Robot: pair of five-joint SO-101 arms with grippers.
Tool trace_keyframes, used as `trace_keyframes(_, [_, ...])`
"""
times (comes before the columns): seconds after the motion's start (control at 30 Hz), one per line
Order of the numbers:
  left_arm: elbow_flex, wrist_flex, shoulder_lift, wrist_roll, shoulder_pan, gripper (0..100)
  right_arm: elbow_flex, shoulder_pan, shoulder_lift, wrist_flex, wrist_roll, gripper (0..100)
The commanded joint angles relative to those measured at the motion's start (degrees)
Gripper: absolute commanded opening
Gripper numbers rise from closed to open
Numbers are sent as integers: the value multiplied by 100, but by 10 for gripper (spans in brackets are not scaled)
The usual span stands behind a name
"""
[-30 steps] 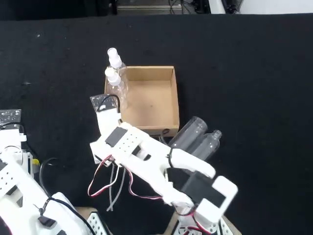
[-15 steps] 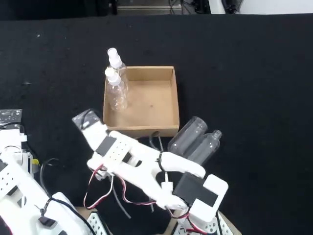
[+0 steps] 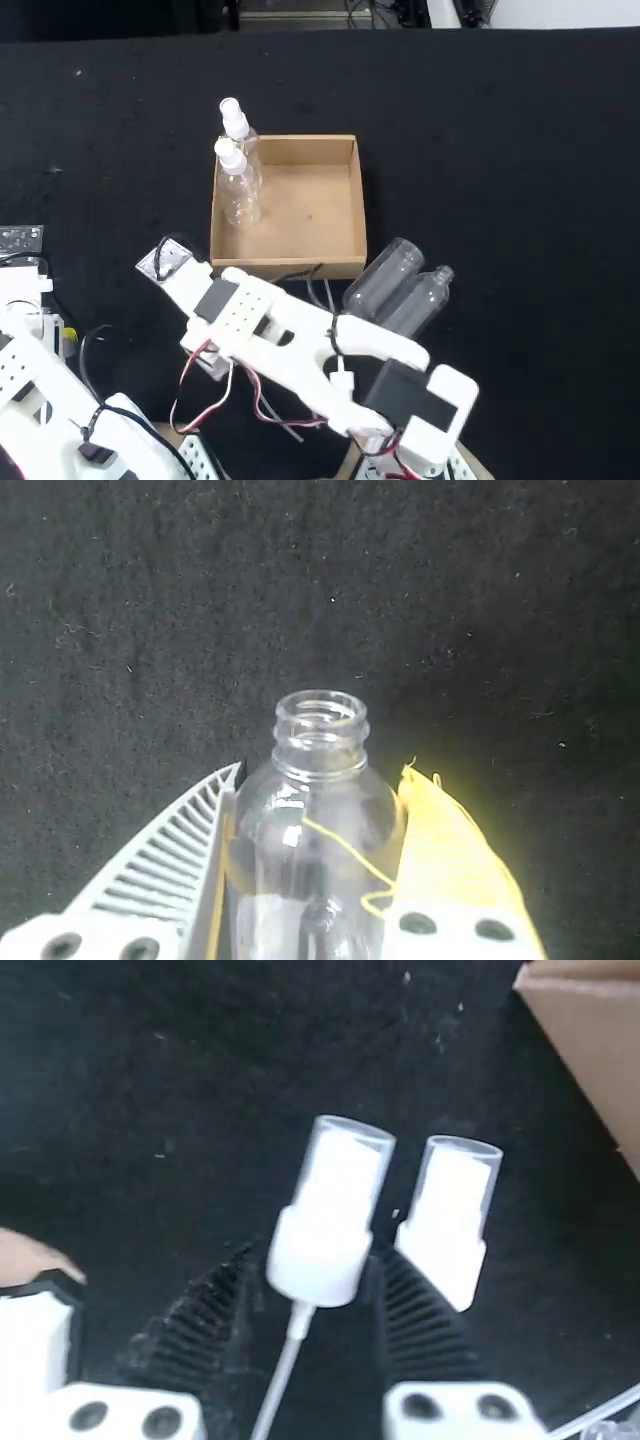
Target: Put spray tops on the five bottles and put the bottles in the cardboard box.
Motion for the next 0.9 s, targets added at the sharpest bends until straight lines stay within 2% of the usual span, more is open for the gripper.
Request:
trace_keyframes(0.0, [-101, 53, -132, -79, -101, 29, -303, -255, -444, -18, -141, 199])
trace_keyframes(0.17, [-101, 53, -132, -79, -101, 29, -251, -185, -198, -536, -431, 198])
trace_keyframes(0.4, [-101, 53, -141, -79, -75, 29, -444, -26, 488, -554, -501, 190])
trace_keyframes(0.43, [-101, 53, -141, -79, -66, 29, -444, -88, 488, -545, -501, 163])
trace_keyframes(0.53, [-101, 53, -141, -79, -84, 29, -426, -193, 488, -554, -466, 2])
trace_keyframes(0.57, [-101, 44, -141, -79, -92, 29, -426, -185, 488, -519, -466, 28])
trace_keyframes(0.63, [-101, 35, -141, -79, -101, 29, -426, -123, 479, -510, -448, 6])
trace_keyframes(0.87, [-259, 53, -141, -26, 66, 29, -840, 387, -699, 738, 264, 10])
